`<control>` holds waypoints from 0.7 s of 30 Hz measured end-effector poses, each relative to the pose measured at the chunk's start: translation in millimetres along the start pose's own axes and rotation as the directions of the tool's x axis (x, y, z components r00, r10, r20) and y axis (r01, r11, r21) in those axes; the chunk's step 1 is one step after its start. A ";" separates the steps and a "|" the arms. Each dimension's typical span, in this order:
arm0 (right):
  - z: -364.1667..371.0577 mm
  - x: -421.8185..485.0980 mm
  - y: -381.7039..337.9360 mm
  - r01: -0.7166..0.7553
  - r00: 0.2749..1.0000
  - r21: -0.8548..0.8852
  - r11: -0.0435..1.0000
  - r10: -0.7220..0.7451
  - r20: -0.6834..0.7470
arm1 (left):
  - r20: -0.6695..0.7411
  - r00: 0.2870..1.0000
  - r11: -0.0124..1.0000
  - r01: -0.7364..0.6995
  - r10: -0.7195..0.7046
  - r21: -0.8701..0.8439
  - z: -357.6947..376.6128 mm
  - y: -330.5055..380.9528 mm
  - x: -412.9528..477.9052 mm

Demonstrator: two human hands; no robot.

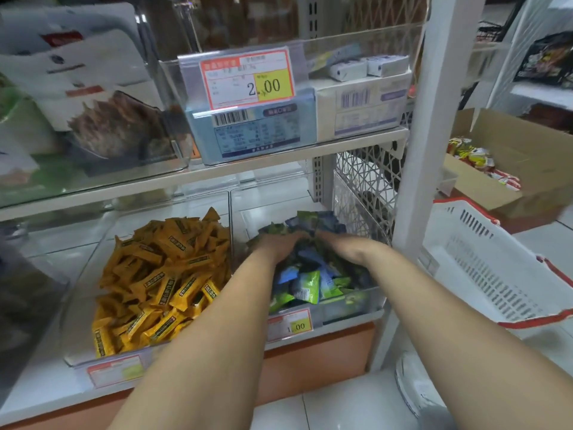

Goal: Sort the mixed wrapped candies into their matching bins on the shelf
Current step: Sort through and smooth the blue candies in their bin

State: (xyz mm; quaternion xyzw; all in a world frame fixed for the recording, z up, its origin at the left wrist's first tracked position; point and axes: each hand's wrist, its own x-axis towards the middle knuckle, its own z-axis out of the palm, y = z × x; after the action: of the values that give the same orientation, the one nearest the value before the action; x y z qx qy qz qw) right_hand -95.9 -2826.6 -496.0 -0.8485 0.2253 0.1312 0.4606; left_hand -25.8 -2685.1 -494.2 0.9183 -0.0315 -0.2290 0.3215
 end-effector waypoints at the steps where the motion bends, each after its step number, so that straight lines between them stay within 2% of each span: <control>1: 1.2 6.4 -0.5 0.011 1.000 0.024 1.000 -0.011 0.018 | 0.032 0.999 1.000 -0.019 0.019 -0.007 2.0 -1.6 6.8; 3: 4.9 17.1 -0.7 0.020 1.000 0.058 0.998 -0.020 0.002 | 0.064 0.997 0.999 -0.039 0.040 -0.021 4.1 -0.8 18.4; 5: 11.6 26.8 -2.7 0.035 0.999 0.123 0.992 -0.035 0.001 | 0.066 0.997 0.989 -0.027 0.036 -0.143 3.1 1.0 26.4; 7: 16.2 35.5 -2.4 0.051 0.998 0.286 0.957 -0.056 0.009 | 0.105 0.993 0.958 -0.014 0.046 -0.287 0.0 4.1 33.3; 10: 14.3 34.8 -0.5 0.059 0.998 0.473 0.879 -0.053 -0.027 | 0.153 0.986 0.830 0.036 0.061 -0.556 -3.7 3.6 31.8; 12: 11.2 32.2 2.8 0.055 0.998 0.553 0.831 -0.040 -0.039 | 0.190 0.977 0.750 0.057 0.092 -0.659 -6.9 2.0 25.2; 16: 6.7 26.2 0.4 0.078 0.993 0.705 0.705 0.006 -0.116 | 0.209 0.960 0.649 0.038 0.188 -0.759 -19.9 2.7 15.3; 19: 5.3 19.1 -9.2 0.099 0.990 0.759 0.644 0.014 -0.141 | 0.153 0.962 0.607 -0.016 0.226 -0.794 -31.5 5.9 6.8; 21: 3.6 12.9 -13.6 0.131 0.987 0.770 0.624 -0.013 -0.158 | 0.164 0.954 0.588 -0.017 0.252 -0.809 -40.7 8.7 -0.8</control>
State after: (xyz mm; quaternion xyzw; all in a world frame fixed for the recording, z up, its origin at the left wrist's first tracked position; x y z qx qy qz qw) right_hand -78.0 -2820.5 -493.6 -0.5815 0.2565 -0.0561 0.7700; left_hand -7.9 -2668.3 -460.6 0.6330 -0.0375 -0.3122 0.7074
